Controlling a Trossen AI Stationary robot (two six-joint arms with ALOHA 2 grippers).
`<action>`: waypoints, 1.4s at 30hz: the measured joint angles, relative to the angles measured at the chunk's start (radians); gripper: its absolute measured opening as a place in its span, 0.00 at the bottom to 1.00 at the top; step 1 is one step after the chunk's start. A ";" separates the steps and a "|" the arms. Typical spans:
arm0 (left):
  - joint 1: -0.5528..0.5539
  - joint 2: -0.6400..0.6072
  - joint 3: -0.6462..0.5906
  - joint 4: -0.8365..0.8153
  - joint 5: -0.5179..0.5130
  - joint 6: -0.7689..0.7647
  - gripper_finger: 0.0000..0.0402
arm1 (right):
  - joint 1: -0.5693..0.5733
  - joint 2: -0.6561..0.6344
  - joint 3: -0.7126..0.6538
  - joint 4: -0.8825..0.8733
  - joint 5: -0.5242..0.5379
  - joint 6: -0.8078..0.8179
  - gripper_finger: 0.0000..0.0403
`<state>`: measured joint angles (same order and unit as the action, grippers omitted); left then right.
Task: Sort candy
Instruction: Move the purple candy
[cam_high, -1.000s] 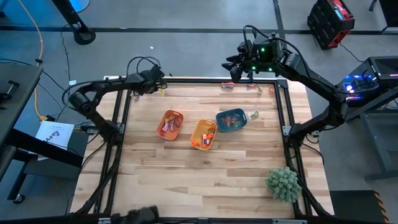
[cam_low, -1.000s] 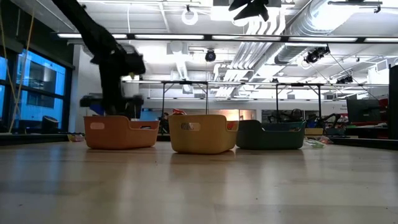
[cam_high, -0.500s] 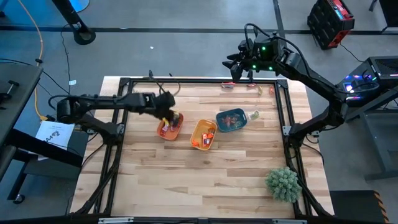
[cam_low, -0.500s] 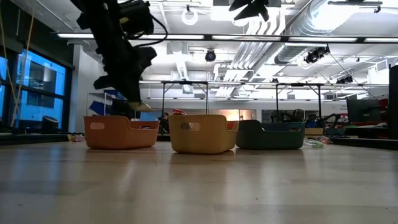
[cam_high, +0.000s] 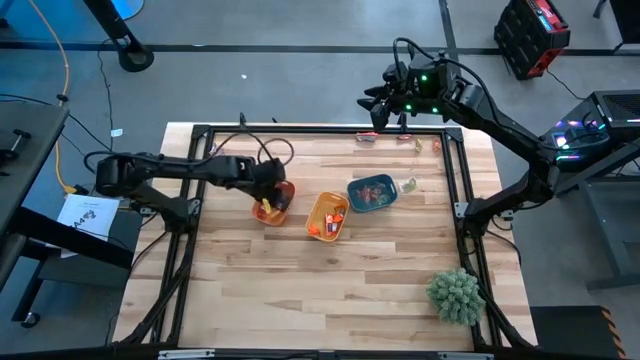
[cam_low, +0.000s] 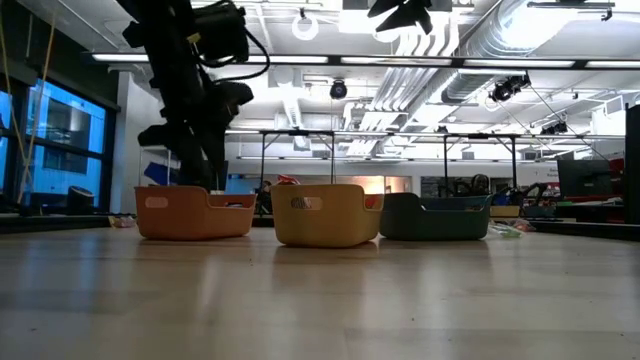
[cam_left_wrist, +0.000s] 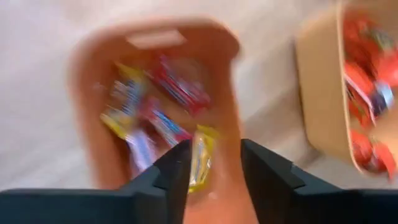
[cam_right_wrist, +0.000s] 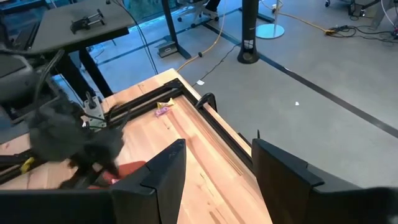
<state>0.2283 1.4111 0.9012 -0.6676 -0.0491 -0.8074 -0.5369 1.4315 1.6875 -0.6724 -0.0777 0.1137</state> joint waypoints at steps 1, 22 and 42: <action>0.023 -0.006 0.004 -0.014 -0.036 0.003 0.37 | 0.000 0.000 0.000 0.000 0.000 0.003 0.44; 0.493 0.216 0.010 -0.083 -0.582 -0.307 0.48 | 0.000 0.003 0.000 0.003 0.000 0.016 0.44; 0.680 0.342 0.012 -0.133 -0.580 -0.294 0.45 | 0.000 0.003 0.000 0.003 -0.001 -0.010 0.44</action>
<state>0.9080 1.7530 0.9133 -0.8007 -0.6293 -1.1009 -0.5369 1.4349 1.6875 -0.6697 -0.0784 0.1040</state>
